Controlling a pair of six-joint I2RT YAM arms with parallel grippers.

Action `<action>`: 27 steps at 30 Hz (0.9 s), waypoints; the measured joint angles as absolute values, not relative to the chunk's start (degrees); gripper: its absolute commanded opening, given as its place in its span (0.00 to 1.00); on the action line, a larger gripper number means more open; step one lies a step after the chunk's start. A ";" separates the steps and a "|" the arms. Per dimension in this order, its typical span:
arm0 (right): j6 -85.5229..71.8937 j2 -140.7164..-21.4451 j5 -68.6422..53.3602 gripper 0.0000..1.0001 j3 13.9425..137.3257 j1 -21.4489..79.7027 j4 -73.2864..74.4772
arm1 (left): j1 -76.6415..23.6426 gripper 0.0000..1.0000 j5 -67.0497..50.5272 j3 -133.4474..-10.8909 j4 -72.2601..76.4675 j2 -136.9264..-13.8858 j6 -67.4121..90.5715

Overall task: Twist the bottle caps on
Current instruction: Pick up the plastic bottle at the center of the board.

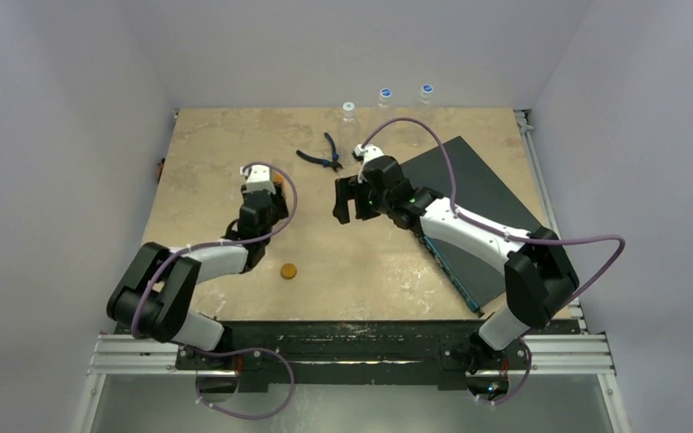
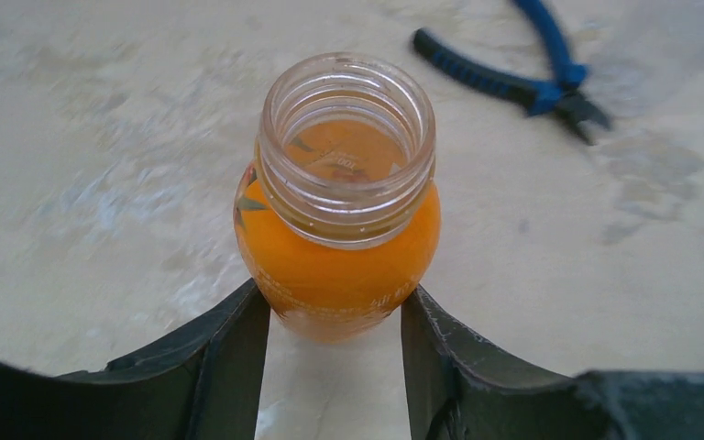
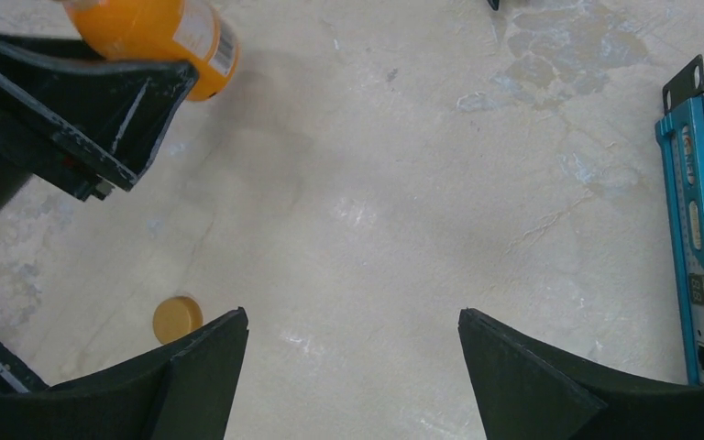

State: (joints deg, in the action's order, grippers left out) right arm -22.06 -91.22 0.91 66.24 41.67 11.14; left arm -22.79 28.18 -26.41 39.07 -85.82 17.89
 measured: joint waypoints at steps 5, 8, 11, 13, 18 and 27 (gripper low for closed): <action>-20.53 -88.82 -1.67 0.89 66.24 40.86 11.29 | -20.49 0.35 6.52 -38.35 26.11 -79.35 12.67; -19.35 -85.12 -5.80 0.88 66.11 38.70 10.72 | -18.92 0.35 -9.47 -48.86 16.99 -78.65 10.33; -18.79 -79.88 -10.57 0.91 64.05 35.31 7.09 | -18.37 0.35 -22.83 -56.90 9.02 -78.85 8.86; -18.46 -76.23 -13.06 0.91 61.65 33.67 4.47 | -18.28 0.35 -30.22 -59.83 5.32 -78.85 9.04; -15.99 -71.31 -16.80 0.90 58.02 33.82 -0.71 | -18.11 0.35 -43.29 -62.30 0.71 -80.31 13.74; -12.84 -73.82 -17.50 0.85 56.86 36.49 -4.60 | -18.00 0.35 -52.64 -62.57 1.34 -82.13 24.18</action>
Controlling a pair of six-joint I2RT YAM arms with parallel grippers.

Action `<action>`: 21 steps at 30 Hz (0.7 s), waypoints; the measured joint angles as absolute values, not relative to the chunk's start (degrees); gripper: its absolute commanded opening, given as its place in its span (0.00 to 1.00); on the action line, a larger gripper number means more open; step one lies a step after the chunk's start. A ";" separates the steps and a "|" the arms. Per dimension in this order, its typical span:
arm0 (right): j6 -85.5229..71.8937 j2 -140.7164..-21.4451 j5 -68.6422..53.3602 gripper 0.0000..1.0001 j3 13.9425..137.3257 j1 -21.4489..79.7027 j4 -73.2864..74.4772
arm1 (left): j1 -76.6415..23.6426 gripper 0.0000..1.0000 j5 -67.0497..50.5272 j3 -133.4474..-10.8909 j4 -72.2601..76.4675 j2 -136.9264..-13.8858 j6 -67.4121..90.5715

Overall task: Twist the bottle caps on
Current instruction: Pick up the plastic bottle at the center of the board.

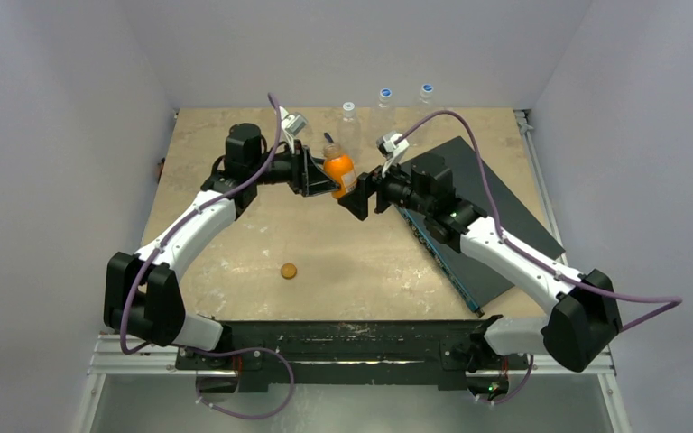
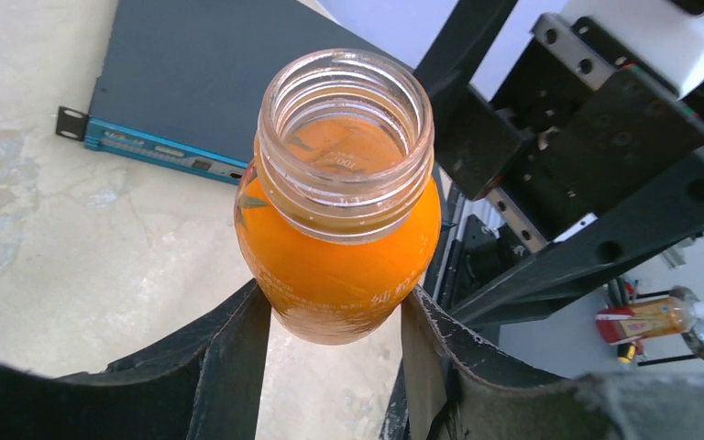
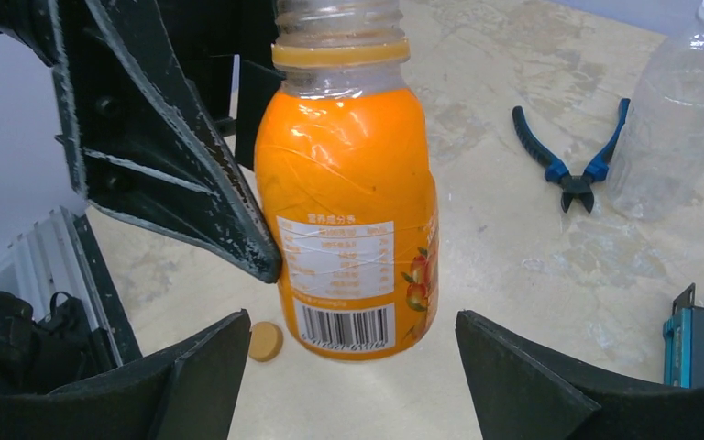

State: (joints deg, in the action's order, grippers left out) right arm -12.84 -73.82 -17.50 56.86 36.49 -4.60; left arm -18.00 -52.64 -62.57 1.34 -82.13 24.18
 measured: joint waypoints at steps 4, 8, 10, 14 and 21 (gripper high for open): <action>-12.08 -75.13 -17.30 0.78 56.86 36.84 -5.23 | -18.00 0.35 -54.52 -62.59 2.66 -82.13 27.22; -11.84 -75.77 -17.45 0.70 56.86 36.86 -6.31 | -18.00 0.35 -55.09 -62.59 4.05 -82.11 29.69; -11.92 -75.77 -17.52 0.64 56.86 36.91 -7.31 | -17.96 0.35 -55.07 -62.59 5.19 -82.11 31.09; -12.40 -75.77 -17.50 0.49 56.86 36.99 -9.34 | -17.67 0.37 -55.07 -62.57 8.19 -82.06 34.06; -14.55 -75.96 -17.85 0.36 56.86 36.80 -11.60 | -17.39 0.66 -53.71 -61.98 10.33 -81.17 36.23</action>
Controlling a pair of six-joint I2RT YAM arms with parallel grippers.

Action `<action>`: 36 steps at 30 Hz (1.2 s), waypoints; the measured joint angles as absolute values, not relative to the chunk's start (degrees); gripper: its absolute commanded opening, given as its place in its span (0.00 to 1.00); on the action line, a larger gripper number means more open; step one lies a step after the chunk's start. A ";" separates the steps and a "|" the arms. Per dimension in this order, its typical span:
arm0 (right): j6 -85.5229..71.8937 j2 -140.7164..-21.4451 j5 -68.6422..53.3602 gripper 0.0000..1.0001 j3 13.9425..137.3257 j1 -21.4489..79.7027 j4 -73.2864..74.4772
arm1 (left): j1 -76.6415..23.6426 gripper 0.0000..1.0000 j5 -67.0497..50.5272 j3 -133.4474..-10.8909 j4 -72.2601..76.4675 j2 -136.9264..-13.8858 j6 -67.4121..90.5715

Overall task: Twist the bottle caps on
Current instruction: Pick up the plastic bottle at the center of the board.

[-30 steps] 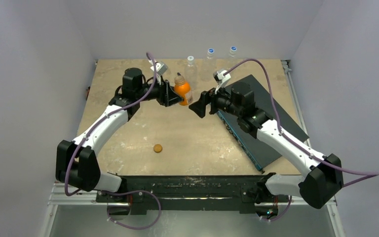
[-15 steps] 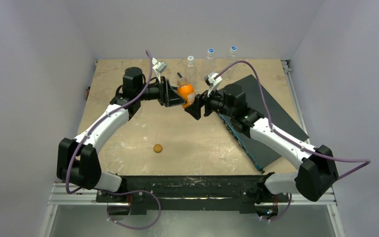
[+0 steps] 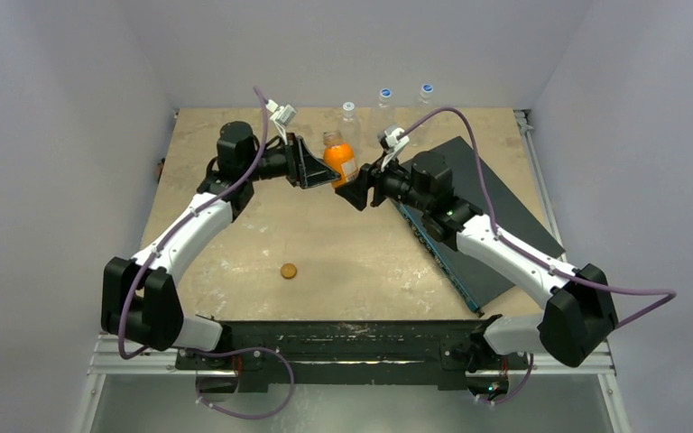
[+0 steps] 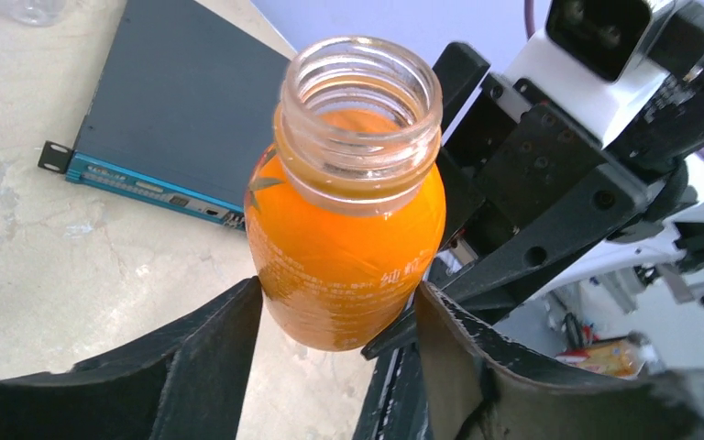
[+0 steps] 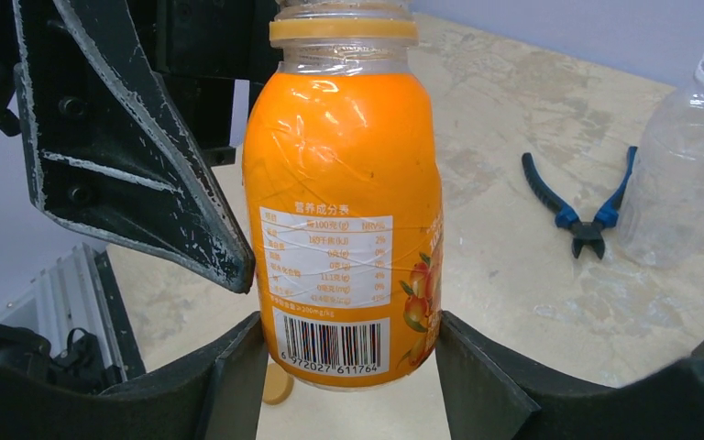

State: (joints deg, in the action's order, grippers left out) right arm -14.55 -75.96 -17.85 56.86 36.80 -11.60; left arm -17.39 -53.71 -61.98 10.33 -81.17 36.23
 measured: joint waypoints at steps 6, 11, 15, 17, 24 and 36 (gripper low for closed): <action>-17.39 -77.19 -20.62 0.34 56.86 36.88 -13.50 | -17.47 0.73 -48.60 -59.05 12.86 -77.43 37.01; -21.74 -77.97 -20.73 0.33 56.86 37.08 -15.81 | -17.50 0.73 -44.34 -55.24 17.80 -74.78 39.03; -26.41 -78.52 -20.73 0.33 56.86 37.12 -19.05 | -17.67 0.73 -40.84 -51.18 23.16 -72.77 41.34; -28.18 -79.07 -20.73 0.33 56.86 37.26 -20.27 | -17.82 0.73 -39.44 -50.09 24.97 -72.07 41.67; -32.49 -80.77 -20.40 0.33 56.84 38.61 -23.90 | -18.98 0.72 -33.32 -46.46 32.56 -70.76 44.38; -36.05 -80.75 -17.32 0.42 56.27 40.07 -28.58 | -22.28 0.49 -26.63 -44.10 39.90 -70.74 46.33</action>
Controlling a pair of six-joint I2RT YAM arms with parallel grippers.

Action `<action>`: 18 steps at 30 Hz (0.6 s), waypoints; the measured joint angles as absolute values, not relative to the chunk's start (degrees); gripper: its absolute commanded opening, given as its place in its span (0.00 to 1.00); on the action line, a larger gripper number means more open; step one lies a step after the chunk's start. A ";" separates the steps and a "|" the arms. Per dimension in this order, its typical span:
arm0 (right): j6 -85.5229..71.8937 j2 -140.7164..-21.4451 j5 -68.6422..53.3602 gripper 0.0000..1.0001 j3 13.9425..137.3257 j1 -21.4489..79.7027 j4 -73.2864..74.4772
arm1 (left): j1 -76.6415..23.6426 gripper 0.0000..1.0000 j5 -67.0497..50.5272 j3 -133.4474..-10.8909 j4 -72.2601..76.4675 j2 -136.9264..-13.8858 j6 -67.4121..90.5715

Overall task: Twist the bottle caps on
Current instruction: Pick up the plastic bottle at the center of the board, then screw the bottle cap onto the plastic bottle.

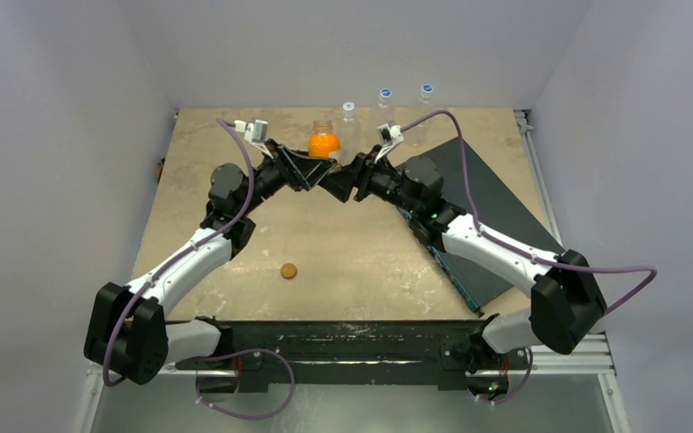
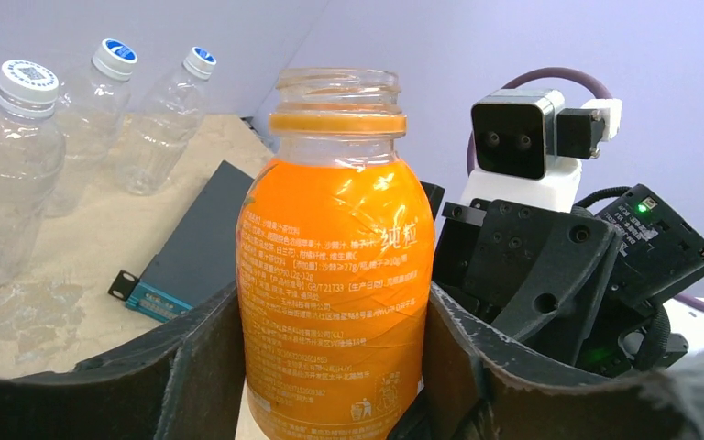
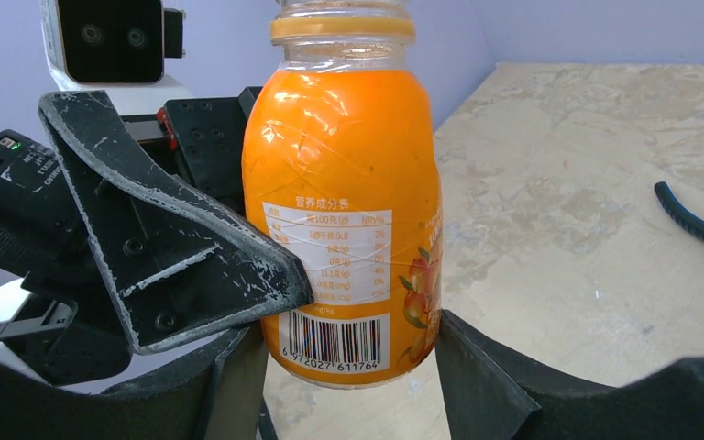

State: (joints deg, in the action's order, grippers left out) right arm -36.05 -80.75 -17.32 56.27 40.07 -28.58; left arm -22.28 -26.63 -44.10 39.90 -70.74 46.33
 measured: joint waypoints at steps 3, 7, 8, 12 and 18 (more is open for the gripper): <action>-36.14 -80.75 -16.64 0.71 56.10 40.27 -28.80 | -22.31 0.43 -26.41 -43.86 40.18 -70.74 46.50; -36.16 -80.75 -15.64 0.99 56.16 40.51 -26.89 | -22.09 0.42 -25.71 -44.29 37.78 -70.43 43.68; -35.83 -80.75 -15.35 0.99 56.21 40.51 -25.41 | -21.80 0.42 -25.41 -44.77 35.90 -70.19 41.87; -34.44 -80.58 -13.47 0.99 55.99 40.62 -19.79 | -20.49 0.41 -23.03 -47.70 24.53 -68.10 32.40; -30.33 -81.36 -8.58 0.85 54.28 44.18 -11.79 | -19.05 0.29 -14.59 -54.33 9.06 -65.45 19.59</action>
